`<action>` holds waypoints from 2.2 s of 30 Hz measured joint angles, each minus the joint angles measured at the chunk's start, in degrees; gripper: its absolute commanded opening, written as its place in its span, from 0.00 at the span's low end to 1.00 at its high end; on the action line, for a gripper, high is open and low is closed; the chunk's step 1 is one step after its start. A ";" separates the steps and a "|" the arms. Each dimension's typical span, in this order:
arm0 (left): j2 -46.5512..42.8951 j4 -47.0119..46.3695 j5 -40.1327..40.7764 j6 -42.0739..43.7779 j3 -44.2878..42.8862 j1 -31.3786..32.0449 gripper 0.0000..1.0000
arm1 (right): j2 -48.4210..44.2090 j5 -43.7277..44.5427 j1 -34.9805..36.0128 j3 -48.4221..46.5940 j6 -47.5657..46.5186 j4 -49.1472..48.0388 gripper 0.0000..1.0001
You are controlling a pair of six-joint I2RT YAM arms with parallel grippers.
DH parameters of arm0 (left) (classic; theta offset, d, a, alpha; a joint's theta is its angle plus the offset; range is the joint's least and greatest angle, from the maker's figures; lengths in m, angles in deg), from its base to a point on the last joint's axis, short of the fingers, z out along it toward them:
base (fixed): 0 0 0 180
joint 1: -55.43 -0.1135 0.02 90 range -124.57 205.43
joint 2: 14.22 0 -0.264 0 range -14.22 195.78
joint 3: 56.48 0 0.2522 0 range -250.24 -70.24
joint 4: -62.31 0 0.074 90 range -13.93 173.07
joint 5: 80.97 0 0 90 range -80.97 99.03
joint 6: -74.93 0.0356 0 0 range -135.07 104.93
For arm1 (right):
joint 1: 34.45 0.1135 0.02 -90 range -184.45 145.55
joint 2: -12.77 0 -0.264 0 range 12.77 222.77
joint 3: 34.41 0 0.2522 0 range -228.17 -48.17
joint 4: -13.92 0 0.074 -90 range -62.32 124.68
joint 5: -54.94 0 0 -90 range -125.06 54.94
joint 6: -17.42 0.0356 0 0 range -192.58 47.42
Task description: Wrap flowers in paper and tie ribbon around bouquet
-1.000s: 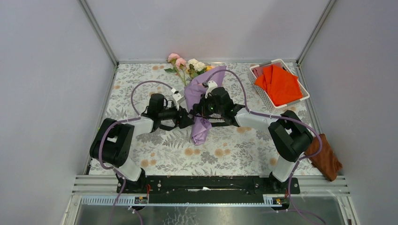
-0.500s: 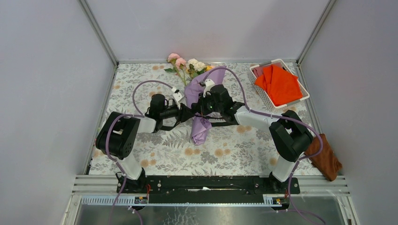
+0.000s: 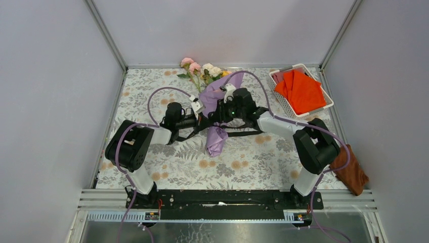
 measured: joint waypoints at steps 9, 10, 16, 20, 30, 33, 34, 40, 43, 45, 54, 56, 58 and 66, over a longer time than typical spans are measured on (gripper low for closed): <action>-0.92 -2.29 1.03 -5.38 1.18 0.04 0.00 | -7.54 2.84 -16.68 -2.23 -10.03 22.16 0.53; -1.11 -2.64 1.22 -5.62 1.40 0.04 0.00 | -7.93 2.84 -17.00 -2.51 -12.81 25.14 0.54; -1.53 -3.08 2.16 -6.25 1.99 0.11 0.00 | -3.37 1.95 -15.45 -7.98 -31.54 43.85 0.67; -1.95 -3.08 2.43 -6.21 1.99 0.26 0.00 | 0.90 4.90 -15.32 -10.93 -44.39 49.46 0.68; -2.03 -3.08 2.47 -5.68 1.99 0.50 0.00 | 6.16 7.02 -15.34 -11.76 -66.49 56.65 0.67; -2.03 -3.08 2.45 -5.55 1.99 0.50 0.00 | 9.46 9.05 -15.34 -11.76 -68.54 58.03 0.66; -2.03 -3.06 2.45 -5.55 1.99 0.50 0.00 | 10.49 9.92 -15.34 -11.76 -69.16 58.36 0.65; -2.03 -3.06 2.45 -4.63 1.92 0.50 0.00 | 11.04 14.88 -15.34 -12.00 -70.34 57.88 0.36; -2.03 -3.06 2.43 -4.39 1.92 0.50 0.00 | 11.06 17.00 -15.34 -11.98 -70.20 57.90 0.05; -2.03 -3.06 2.43 -4.31 1.92 0.50 0.00 | 11.06 17.86 -15.34 -11.96 -69.77 57.94 0.00; -2.12 -3.50 2.34 -1.53 2.08 0.50 0.00 | 0.39 9.01 -15.34 -12.31 -66.18 61.75 0.00; -2.32 -3.69 2.32 -0.31 2.36 0.50 0.00 | -5.92 3.28 -15.50 -13.07 -64.35 61.31 0.00; -2.47 -3.98 2.16 1.01 2.69 0.50 0.00 | -12.98 -4.74 -15.82 -13.97 -61.31 58.36 0.00; -3.89 -4.85 1.09 6.47 4.76 0.68 0.00 | -15.67 -23.26 -15.26 -15.26 -27.58 20.68 0.00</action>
